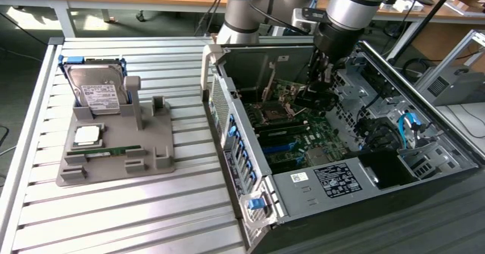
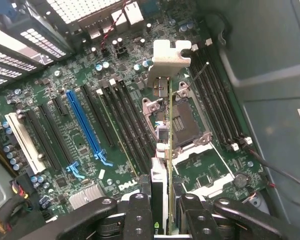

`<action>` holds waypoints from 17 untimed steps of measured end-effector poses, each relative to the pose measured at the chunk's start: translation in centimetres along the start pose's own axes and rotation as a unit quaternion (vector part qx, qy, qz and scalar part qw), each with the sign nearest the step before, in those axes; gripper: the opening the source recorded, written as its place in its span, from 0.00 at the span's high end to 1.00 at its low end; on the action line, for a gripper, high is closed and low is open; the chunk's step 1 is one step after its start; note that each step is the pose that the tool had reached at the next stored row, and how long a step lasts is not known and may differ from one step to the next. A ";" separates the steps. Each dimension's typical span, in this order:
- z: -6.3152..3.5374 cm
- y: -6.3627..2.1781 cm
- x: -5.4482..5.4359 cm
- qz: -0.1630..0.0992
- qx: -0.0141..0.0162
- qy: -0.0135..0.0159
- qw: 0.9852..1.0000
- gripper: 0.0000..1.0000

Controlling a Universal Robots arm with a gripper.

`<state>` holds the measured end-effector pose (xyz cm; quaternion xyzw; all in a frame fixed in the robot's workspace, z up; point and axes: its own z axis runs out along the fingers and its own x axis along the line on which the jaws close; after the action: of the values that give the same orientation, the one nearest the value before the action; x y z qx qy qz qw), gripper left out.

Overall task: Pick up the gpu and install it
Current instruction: 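Insert the gpu into the slot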

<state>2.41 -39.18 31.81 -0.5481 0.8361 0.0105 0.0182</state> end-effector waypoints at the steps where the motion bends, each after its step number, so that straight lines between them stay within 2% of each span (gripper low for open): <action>1: 0.00 0.00 0.0 -0.003 0.000 0.000 1.000 0.73; 17: 0.00 0.00 0.0 -0.053 -0.002 0.000 0.999 0.73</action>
<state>2.41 -39.18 31.81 -0.5916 0.8059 0.0114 0.0176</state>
